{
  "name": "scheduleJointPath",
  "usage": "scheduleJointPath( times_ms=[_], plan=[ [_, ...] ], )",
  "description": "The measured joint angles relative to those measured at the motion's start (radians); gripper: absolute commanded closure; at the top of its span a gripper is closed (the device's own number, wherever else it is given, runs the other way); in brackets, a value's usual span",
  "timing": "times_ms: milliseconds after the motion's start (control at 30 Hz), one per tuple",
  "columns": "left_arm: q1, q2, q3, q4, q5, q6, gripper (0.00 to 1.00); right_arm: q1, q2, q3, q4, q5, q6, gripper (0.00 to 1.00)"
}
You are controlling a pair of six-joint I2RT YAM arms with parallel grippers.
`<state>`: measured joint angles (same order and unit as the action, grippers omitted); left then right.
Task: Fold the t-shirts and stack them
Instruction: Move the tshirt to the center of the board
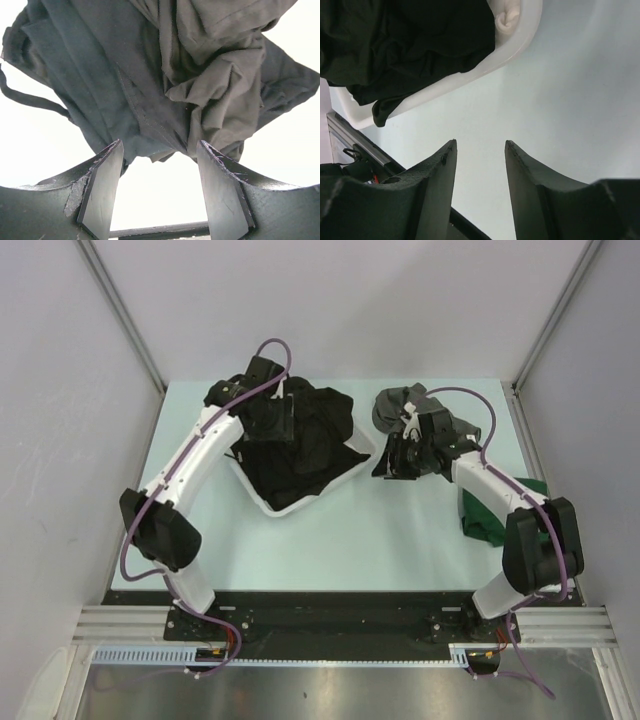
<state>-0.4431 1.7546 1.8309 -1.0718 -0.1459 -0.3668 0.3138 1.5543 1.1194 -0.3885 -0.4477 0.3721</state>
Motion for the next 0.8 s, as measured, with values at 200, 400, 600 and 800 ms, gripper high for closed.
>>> scheduleJointPath(
  times_ms=[200,400,600,800],
  plan=[
    [0.000,-0.063,-0.013,0.005,-0.001,0.000,0.34,0.000,0.065,0.013,0.037,0.005,0.000,0.52],
    [0.000,-0.122,-0.038,0.005,-0.008,0.000,0.34,0.000,0.144,0.020,0.078,0.014,0.002,0.52],
    [0.000,-0.164,-0.078,0.008,-0.009,0.000,0.34,0.000,0.201,0.056,0.120,0.010,0.021,0.72],
    [0.000,-0.173,-0.122,0.006,-0.016,0.000,0.34,0.008,0.271,0.130,0.122,0.000,0.019,0.94]
  ],
)
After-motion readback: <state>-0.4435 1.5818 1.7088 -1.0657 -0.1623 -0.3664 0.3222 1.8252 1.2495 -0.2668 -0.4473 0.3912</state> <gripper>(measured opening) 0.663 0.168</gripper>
